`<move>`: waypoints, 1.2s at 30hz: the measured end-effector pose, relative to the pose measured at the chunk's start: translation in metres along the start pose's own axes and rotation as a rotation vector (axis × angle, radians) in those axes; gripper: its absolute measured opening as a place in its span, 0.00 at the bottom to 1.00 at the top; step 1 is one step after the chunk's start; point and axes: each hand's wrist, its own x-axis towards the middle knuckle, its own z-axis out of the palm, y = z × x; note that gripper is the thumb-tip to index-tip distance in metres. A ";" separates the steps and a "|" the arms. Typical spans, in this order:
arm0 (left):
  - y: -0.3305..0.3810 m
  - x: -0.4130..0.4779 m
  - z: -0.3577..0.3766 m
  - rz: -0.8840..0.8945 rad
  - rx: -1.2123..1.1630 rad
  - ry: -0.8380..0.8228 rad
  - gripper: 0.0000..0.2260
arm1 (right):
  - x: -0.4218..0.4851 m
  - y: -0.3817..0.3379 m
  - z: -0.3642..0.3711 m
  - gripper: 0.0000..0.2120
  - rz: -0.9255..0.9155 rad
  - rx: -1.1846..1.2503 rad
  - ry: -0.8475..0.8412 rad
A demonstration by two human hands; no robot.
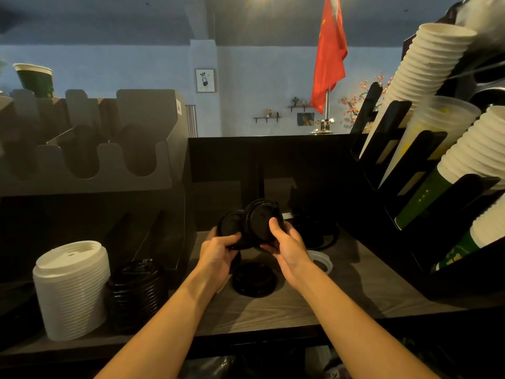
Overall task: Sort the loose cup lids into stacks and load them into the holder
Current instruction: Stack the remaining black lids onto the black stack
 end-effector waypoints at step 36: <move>-0.006 -0.008 0.003 0.012 0.232 -0.183 0.26 | -0.008 0.003 -0.001 0.16 -0.320 -0.391 0.021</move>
